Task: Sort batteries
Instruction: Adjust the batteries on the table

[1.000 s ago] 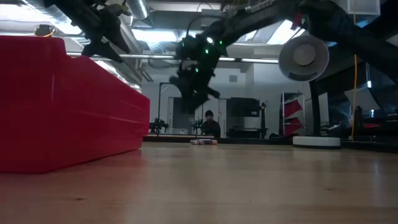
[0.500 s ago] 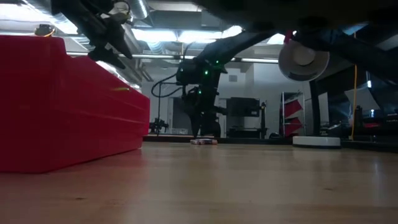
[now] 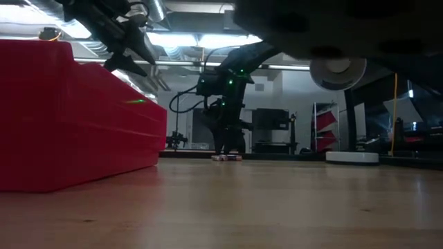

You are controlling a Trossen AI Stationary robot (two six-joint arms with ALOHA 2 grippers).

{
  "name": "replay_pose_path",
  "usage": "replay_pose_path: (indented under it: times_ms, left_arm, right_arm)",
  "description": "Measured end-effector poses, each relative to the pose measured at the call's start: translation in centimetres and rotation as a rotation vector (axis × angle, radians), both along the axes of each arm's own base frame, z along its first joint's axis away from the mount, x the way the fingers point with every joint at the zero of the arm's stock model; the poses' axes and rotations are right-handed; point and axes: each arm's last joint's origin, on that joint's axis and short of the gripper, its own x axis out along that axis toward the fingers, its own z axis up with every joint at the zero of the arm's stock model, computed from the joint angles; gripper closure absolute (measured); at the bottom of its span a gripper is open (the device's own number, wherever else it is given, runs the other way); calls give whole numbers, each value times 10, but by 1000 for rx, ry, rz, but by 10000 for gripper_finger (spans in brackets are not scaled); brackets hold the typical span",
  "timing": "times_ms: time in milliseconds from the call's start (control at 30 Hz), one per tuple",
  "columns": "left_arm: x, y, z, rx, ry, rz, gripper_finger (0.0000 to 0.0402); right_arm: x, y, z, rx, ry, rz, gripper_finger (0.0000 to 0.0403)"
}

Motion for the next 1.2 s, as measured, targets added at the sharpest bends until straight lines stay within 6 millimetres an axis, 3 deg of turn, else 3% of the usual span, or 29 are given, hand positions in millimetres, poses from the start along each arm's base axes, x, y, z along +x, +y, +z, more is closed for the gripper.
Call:
replay_pose_path:
  times_ms: [300, 1200]
  left_arm:
    - [0, 0, 0, -8, 0, 1, 199]
    - [-1, -1, -1, -12, 8, -9, 199]
  right_arm:
    - [-6, -9, -1, 95, -32, 0, 263]
    - [-9, -6, 4, 122, -25, 89, 263]
